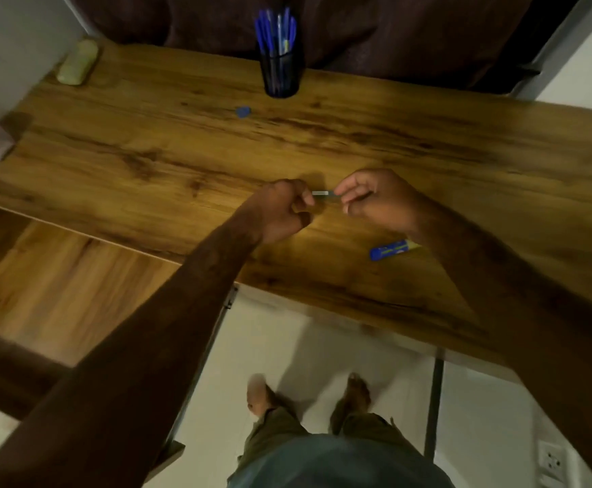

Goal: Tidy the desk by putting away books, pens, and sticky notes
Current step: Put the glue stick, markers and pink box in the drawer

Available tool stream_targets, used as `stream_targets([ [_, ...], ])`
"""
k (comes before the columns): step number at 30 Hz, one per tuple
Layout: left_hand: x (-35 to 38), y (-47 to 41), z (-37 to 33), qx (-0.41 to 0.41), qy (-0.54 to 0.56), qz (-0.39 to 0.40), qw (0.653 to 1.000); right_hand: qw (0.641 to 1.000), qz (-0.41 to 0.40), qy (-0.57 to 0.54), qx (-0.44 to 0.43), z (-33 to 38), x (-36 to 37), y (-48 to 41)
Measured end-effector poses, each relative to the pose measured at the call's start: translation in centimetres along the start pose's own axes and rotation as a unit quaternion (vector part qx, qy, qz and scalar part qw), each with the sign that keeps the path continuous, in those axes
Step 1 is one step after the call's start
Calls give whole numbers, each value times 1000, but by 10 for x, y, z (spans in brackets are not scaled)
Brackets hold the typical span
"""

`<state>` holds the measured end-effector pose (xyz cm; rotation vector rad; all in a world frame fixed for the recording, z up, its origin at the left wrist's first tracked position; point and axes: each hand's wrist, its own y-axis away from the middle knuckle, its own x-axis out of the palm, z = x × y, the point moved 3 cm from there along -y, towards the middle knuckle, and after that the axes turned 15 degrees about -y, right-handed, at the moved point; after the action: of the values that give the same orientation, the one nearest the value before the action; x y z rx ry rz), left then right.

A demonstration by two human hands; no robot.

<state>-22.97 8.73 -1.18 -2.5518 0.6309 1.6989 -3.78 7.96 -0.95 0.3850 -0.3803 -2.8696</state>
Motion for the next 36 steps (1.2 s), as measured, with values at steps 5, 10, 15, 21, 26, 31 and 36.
stream_targets([
  [5,28,-22,-50,61,-62,8,996,996,-12,82,43,-33,-45,15],
  [10,37,-30,-59,76,-82,-1,994,965,95,234,69,-65,-47,35],
  [15,32,-37,-36,16,-128,-55,990,960,34,279,-1,-69,-38,35],
  [21,46,-54,-19,17,-292,-33,956,976,5,215,18,-53,-28,15],
  [26,55,-49,-11,62,-311,-40,948,983,-45,178,-7,-37,-9,-5],
  [31,19,-33,29,41,-129,-78,988,981,-81,174,-12,-14,29,-34],
  [36,-34,-21,74,-33,-52,-113,992,979,-79,183,-50,20,77,-70],
])
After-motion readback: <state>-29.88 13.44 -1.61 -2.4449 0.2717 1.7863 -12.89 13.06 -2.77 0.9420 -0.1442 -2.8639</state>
